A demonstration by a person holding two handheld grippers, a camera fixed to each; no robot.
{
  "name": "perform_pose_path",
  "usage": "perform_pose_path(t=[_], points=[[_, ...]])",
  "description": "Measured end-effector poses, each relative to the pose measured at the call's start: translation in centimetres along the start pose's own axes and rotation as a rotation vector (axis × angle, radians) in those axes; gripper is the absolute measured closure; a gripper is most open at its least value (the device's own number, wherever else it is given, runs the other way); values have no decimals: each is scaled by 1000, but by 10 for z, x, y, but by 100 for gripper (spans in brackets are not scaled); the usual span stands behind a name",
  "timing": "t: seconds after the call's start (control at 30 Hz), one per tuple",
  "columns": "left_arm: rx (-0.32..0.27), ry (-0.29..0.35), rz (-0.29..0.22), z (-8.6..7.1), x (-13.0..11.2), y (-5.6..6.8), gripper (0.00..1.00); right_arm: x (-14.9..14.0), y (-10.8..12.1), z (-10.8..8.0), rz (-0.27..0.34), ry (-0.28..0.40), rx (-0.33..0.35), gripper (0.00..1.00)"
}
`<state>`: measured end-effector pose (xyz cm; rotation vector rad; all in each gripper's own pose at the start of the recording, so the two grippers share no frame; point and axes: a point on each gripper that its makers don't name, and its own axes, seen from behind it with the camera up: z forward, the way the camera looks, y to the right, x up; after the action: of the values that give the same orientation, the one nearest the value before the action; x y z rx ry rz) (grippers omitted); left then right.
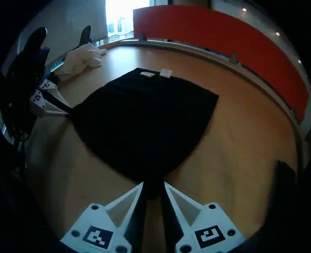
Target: Fold towel
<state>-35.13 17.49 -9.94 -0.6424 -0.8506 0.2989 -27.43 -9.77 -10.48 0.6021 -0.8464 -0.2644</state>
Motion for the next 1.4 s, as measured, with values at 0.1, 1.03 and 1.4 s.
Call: perform_pose_path(t=[0.1, 1.03, 1.4], points=[[1, -1, 0, -1, 0, 0, 90, 3, 0, -2, 2, 7, -1, 80], [17, 89, -116, -88, 49, -6, 90, 60, -10, -84, -29, 114, -10, 80], [11, 104, -129, -120, 62, -1, 90, 75, -20, -118, -40, 128, 3, 80]])
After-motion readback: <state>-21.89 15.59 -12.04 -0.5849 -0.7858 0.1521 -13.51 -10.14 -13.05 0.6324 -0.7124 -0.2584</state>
